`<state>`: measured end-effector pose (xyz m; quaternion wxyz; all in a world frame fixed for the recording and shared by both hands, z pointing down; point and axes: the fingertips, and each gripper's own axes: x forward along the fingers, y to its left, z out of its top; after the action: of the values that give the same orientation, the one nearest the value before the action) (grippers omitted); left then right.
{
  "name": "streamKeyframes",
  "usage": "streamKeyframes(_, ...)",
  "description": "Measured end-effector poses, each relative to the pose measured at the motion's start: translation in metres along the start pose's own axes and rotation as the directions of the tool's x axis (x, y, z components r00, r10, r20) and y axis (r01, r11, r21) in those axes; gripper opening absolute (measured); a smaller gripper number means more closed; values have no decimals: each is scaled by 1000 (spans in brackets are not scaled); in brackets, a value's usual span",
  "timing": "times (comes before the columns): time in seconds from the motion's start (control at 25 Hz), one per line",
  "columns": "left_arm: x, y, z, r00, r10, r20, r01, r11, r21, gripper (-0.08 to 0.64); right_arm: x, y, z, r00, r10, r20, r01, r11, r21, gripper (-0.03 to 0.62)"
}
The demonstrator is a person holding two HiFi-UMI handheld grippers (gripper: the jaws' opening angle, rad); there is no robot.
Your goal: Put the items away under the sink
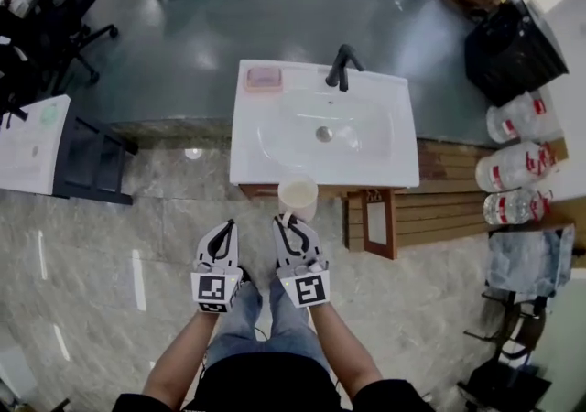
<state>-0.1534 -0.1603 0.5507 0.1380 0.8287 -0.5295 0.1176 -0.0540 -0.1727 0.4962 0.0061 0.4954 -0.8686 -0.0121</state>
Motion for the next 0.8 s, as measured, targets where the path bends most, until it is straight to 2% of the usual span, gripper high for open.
streamKeyframes(0.08,3,-21,3,999,-48,5,48,999,7,6,-26,-8,7,999,-41,11,41,999,26,37)
streamKeyframes(0.2,11,-54,2,994,-112,0,112,993,28,6,-63,-25,-2,994,-103,-24,104,993,47,37)
streamKeyframes(0.32,24,-83,-10,985,-173,-6,173,983,58,6,-96,-46,-32,981,-173,-82,179,981,74,37)
streamKeyframes(0.48,42,-113,-31,967,-254,2,253,964,79,6,-127,-70,-70,962,-262,-81,267,963,45,36)
streamKeyframes(0.6,61,-135,-50,954,-298,23,295,951,94,6,-142,-92,-104,950,-303,-79,307,951,37,37)
streamKeyframes(0.8,97,-152,-104,938,-345,30,341,935,102,6,-150,-116,-166,939,-341,-46,343,939,39,36)
